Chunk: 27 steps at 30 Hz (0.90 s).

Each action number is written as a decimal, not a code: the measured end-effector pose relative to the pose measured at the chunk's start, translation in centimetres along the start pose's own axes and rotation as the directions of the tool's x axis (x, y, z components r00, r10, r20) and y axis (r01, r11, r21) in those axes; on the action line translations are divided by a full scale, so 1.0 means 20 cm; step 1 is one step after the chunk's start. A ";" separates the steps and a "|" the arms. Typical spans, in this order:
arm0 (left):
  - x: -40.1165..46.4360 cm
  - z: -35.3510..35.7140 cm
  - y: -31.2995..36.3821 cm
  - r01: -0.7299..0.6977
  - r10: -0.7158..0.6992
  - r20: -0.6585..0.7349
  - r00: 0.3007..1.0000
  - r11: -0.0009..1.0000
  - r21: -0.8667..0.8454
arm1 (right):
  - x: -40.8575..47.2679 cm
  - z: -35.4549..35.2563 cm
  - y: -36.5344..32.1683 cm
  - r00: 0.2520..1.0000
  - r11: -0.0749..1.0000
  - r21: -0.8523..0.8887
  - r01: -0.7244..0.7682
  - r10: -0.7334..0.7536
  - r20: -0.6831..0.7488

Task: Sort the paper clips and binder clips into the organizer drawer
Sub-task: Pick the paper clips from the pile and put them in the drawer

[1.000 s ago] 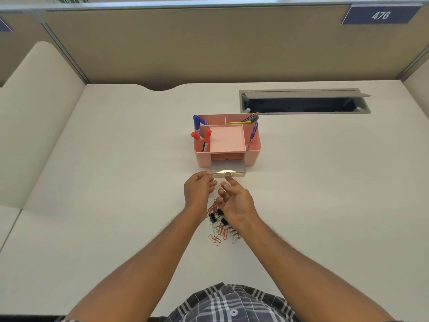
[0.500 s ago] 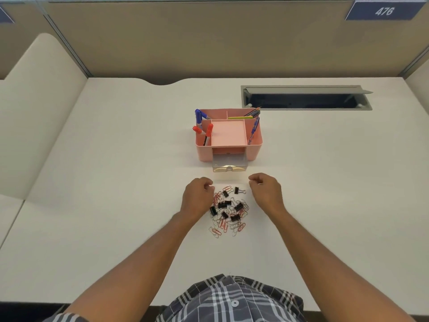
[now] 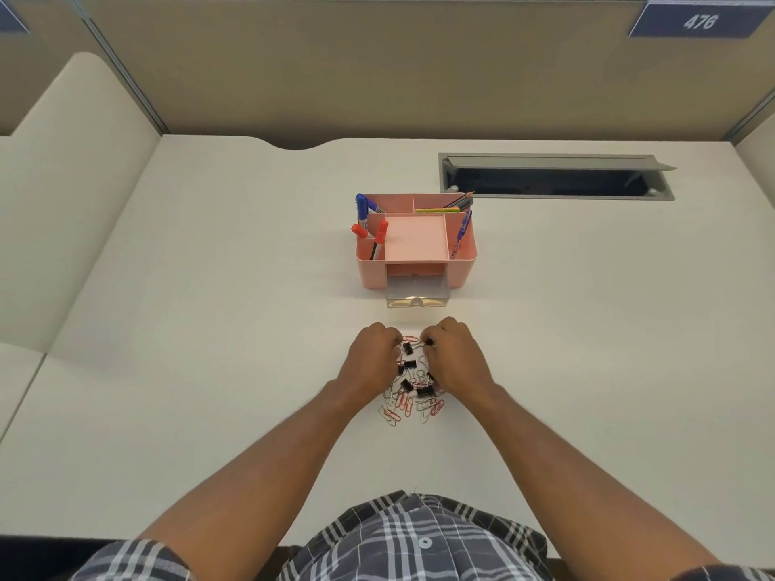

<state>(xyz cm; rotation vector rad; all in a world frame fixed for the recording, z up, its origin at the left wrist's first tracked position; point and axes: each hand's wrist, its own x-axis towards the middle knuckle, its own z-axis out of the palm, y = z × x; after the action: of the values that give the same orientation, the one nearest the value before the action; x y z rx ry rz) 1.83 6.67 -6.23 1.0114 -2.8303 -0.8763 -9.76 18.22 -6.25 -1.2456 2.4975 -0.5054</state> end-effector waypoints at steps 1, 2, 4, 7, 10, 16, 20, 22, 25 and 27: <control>0.00 0.00 -0.01 0.017 -0.017 -0.001 1.000 0.999 -0.035 | 0.00 -0.01 0.01 1.000 1.000 -0.003 -0.016 0.016 0.003; 0.00 0.00 -0.01 0.031 -0.032 -0.005 0.999 0.997 -0.075 | 0.00 -0.01 0.02 0.999 0.999 -0.010 -0.032 0.032 0.006; -0.01 -0.01 -0.01 0.053 -0.058 -0.026 0.998 0.985 -0.164 | 0.01 -0.03 0.02 0.999 0.998 -0.019 -0.054 0.054 0.008; -0.01 -0.03 -0.01 0.059 -0.082 -0.078 0.994 0.961 -0.270 | 0.03 -0.05 0.01 0.999 0.999 -0.001 -0.048 0.048 -0.009; -0.01 -0.04 0.01 0.077 -0.116 -0.094 0.989 0.936 -0.343 | 0.05 -0.04 -0.02 1.000 1.000 0.004 -0.010 0.010 -0.009; 0.00 -0.05 -0.01 0.119 -0.174 -0.115 0.978 0.919 -0.377 | 0.08 -0.02 -0.09 0.999 0.992 -0.116 0.047 -0.049 -0.010; -0.01 -0.06 -0.03 0.155 -0.211 -0.116 0.971 0.917 -0.367 | 0.09 -0.01 -0.12 0.999 0.988 -0.147 0.048 -0.046 0.017; -0.02 -0.06 -0.03 0.159 -0.221 -0.124 0.967 0.910 -0.382 | 0.09 -0.02 -0.12 0.999 0.990 -0.135 0.035 -0.031 0.032; -0.04 -0.10 0.01 0.131 -0.233 -0.173 0.957 0.877 -0.462 | 0.08 -0.05 -0.12 0.999 0.995 -0.090 0.039 -0.036 0.033; -0.05 -0.14 0.05 0.081 -0.242 -0.237 0.941 0.839 -0.537 | 0.05 -0.09 -0.13 0.997 0.997 0.019 0.070 -0.069 -0.035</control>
<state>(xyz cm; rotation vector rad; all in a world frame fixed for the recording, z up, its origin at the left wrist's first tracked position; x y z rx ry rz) 2.60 6.46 -3.32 1.1815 -2.0993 -1.2878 -9.38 16.28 -3.59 -1.3311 2.4777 -0.5721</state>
